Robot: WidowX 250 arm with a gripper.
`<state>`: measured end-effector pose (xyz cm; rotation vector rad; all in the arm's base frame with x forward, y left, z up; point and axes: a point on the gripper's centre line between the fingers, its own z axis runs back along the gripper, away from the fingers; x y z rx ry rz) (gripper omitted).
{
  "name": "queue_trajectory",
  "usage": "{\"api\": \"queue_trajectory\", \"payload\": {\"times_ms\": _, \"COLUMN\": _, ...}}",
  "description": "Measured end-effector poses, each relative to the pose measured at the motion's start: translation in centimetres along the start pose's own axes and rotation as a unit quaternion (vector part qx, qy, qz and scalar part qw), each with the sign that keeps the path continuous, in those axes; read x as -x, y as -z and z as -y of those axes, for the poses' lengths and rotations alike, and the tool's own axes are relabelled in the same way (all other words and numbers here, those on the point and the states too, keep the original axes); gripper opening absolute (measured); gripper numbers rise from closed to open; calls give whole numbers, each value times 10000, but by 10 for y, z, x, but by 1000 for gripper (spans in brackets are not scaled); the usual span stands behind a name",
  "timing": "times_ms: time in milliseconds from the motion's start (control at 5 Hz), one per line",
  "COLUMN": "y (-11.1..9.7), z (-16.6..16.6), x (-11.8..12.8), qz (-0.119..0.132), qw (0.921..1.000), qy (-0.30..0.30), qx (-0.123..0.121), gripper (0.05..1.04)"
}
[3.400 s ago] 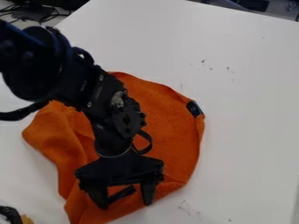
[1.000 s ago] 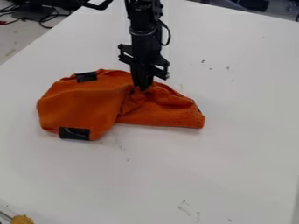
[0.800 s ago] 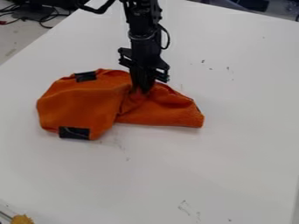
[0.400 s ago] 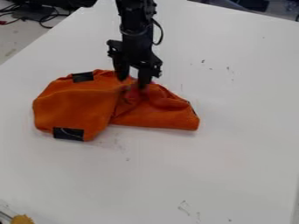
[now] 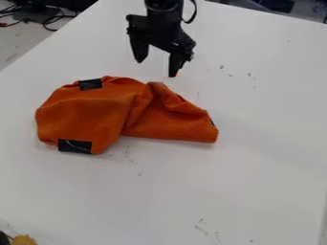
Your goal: Fold the cloth from bottom to top
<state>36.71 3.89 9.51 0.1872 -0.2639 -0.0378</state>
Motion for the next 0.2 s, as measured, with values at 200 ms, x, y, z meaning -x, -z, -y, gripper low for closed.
{"api": "queue_trajectory", "payload": {"times_ms": 200, "y": -8, "z": 4, "x": -1, "qz": -148, "qw": 9997, "qy": -171, "qx": -8, "gripper": 1003}}
